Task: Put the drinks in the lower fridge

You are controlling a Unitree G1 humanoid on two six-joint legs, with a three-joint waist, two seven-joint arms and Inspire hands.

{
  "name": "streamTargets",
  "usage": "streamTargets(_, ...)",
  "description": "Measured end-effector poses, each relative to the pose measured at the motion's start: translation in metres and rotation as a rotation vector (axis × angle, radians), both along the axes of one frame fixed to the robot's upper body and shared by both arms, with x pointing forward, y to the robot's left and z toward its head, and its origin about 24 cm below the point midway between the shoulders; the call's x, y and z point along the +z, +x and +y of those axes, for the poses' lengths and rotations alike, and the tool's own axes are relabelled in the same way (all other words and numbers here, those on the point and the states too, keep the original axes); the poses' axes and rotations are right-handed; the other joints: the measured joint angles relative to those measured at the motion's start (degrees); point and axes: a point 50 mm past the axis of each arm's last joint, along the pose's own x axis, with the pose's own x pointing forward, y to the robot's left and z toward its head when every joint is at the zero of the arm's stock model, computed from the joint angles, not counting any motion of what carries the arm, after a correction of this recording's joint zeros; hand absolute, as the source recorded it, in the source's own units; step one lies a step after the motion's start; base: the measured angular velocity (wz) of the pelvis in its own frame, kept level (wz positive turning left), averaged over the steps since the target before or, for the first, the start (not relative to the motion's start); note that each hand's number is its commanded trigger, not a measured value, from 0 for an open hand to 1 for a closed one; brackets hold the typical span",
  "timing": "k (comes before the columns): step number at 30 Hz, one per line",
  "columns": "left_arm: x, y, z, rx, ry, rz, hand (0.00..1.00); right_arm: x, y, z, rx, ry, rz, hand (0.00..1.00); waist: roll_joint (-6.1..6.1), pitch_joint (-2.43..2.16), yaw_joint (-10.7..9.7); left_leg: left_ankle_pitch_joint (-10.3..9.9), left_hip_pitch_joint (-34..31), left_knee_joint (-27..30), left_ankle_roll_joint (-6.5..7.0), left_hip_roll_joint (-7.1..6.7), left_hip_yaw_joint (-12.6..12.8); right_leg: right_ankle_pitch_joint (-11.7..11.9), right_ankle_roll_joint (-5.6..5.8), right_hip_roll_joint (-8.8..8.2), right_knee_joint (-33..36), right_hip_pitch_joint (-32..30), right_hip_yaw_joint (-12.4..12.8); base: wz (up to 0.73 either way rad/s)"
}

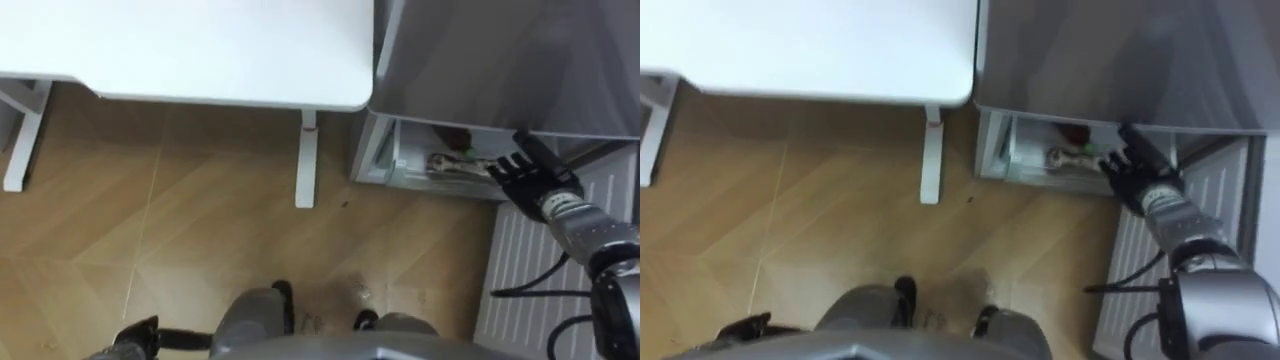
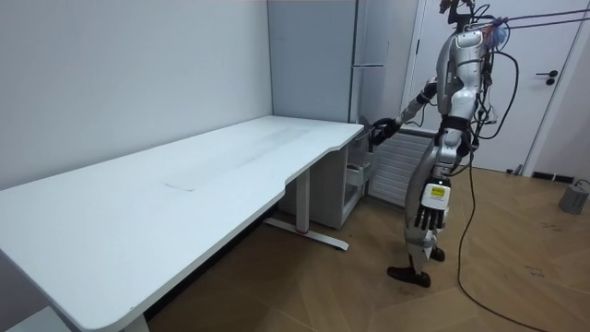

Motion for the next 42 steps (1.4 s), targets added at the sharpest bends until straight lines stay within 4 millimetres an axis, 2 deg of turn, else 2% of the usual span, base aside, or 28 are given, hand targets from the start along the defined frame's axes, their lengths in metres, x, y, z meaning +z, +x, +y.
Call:
streamTargets(2, 0.000, -0.004, 0.001, -0.010, 0.010, 0.012, 0.00, -0.007, -0.010, 0.003, 0.031, -0.010, 0.018, 0.00, 0.02, -0.14, -0.7, -0.1, 2.0, -0.9, -0.14, -0.02, 0.0, 0.3, 0.05, 0.20, -1.6, 2.3, 0.0, 0.00)
streamTargets(7, -0.001, -0.004, -0.003, -0.028, 0.020, 0.012, 0.00, -0.028, -0.045, 0.009, 0.039, 0.010, 0.097, 0.00, 0.18, -0.45, -0.8, -0.7, 5.2, -1.6, -0.40, 0.08, 0.9, 0.4, 0.11, 0.41, -3.4, 5.8, 0.6, -0.07)
streamTargets(10, -0.001, -0.007, -0.003, -0.014, 0.047, 0.007, 0.00, -0.038, -0.065, 0.010, 0.031, 0.016, 0.154, 0.00, 0.79, -0.38, -0.7, -1.2, 7.5, -2.3, -0.46, 0.16, 1.9, 0.3, 0.21, 0.36, -3.7, 7.4, 1.4, -0.17)
streamTargets(15, -0.001, -0.006, -0.003, 0.000, 0.062, -0.010, 0.00, -0.042, -0.077, 0.009, -0.014, 0.012, 0.188, 0.00, 1.52, -0.34, -1.8, -1.3, 8.0, -2.6, -0.45, 0.30, 2.4, 0.2, 0.31, 0.39, -3.6, 7.4, 1.7, -0.07)
streamTargets(21, -0.002, -0.023, -0.003, 0.012, 0.077, 0.022, 0.00, -0.046, -0.090, 0.003, -0.144, 0.020, 0.233, 0.00, 2.21, -0.55, -3.0, -1.5, 7.9, -2.4, -0.37, 0.19, 2.4, 0.1, 0.40, 0.34, -3.7, 7.5, 2.0, 0.00)
streamTargets(25, -0.003, -0.034, -0.010, 0.011, 0.067, 0.038, 0.00, -0.047, -0.089, 0.006, -0.220, 0.029, 0.255, 0.00, 2.51, -0.64, -4.2, -1.5, 8.1, -2.5, -0.37, 0.11, 2.4, 0.1, 0.45, 0.34, -3.8, 7.6, 2.3, 0.00)
streamTargets(31, -0.004, -0.035, -0.014, 0.010, 0.075, 0.033, 0.00, -0.050, -0.092, 0.007, -0.356, 0.077, 0.287, 0.00, 2.42, -0.35, -5.3, -1.6, 9.1, -2.5, -0.37, 0.09, 2.2, 0.1, 0.51, 0.41, -4.6, 9.1, 2.1, 0.02)
streamTargets(35, -0.004, -0.039, -0.016, 0.025, 0.072, 0.038, 0.00, -0.051, -0.096, 0.006, -0.483, 0.133, 0.270, 0.00, 2.99, -0.32, -5.6, -1.6, 9.2, -2.5, -0.36, 0.09, 2.2, 0.1, 0.52, 0.41, -4.6, 9.4, 1.9, 0.00)
streamTargets(39, -0.005, -0.050, -0.016, 0.045, 0.069, 0.063, 0.00, -0.057, -0.109, 0.009, -0.605, 0.209, 0.272, 0.00, 3.50, -0.17, -5.8, -1.7, 10.1, -2.5, -0.38, 0.05, 2.1, 0.0, 0.57, 0.36, -4.6, 10.4, 1.8, 0.00)
streamTargets(42, -0.005, -0.057, -0.017, 0.051, 0.066, 0.086, 0.00, -0.061, -0.122, 0.011, -0.640, 0.223, 0.293, 0.00, 3.98, -0.27, -5.8, -1.7, 10.0, -2.5, -0.37, 0.03, 2.0, -0.1, 0.64, 0.35, -4.6, 10.3, 1.7, 0.00)
